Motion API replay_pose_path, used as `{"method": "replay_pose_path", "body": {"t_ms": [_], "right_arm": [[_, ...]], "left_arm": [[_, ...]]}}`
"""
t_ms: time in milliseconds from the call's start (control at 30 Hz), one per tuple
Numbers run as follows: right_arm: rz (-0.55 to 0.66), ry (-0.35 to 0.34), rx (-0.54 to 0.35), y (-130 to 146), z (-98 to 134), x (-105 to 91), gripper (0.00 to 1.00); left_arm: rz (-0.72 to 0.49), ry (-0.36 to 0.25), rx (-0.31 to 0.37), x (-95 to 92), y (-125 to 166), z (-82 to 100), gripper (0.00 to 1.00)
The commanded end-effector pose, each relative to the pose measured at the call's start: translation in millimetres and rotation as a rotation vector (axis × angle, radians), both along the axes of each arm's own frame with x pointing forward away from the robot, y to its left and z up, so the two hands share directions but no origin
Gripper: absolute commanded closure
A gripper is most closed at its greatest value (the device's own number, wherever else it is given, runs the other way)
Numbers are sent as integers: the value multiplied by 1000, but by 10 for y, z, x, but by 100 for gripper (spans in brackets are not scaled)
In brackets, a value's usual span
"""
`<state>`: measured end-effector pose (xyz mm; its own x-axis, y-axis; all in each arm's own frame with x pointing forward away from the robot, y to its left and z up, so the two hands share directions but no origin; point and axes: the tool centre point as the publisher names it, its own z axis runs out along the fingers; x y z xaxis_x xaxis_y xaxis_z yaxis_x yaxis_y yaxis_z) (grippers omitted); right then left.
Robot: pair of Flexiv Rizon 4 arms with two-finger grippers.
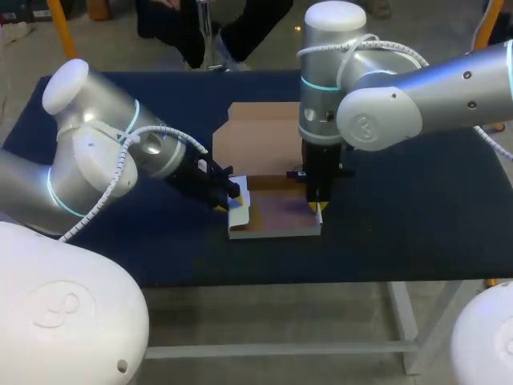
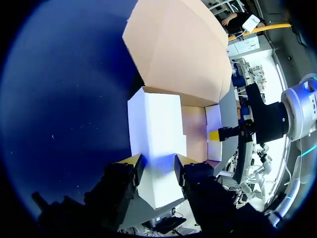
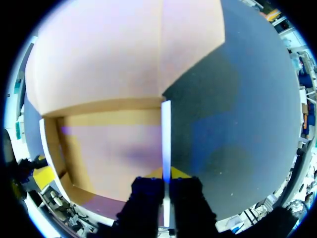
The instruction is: Assemble the packaging by folding the flat box into shape, placing the metal phone stand inside, and closing the box properly
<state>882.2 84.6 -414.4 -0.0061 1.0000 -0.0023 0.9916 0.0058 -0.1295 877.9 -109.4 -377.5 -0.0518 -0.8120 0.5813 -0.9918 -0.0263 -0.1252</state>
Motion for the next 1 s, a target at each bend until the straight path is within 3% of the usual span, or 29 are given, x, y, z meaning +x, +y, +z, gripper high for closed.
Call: {"method": "replay_pose_path", "body": {"t_ms": [33, 1000], "right_arm": [[1, 6, -3, 14, -14, 17, 100], [1, 6, -3, 14, -14, 17, 100]], "left_arm": [[19, 14, 160, 32, -39, -26, 56], [23, 63, 505, 151, 69, -157, 62]]}}
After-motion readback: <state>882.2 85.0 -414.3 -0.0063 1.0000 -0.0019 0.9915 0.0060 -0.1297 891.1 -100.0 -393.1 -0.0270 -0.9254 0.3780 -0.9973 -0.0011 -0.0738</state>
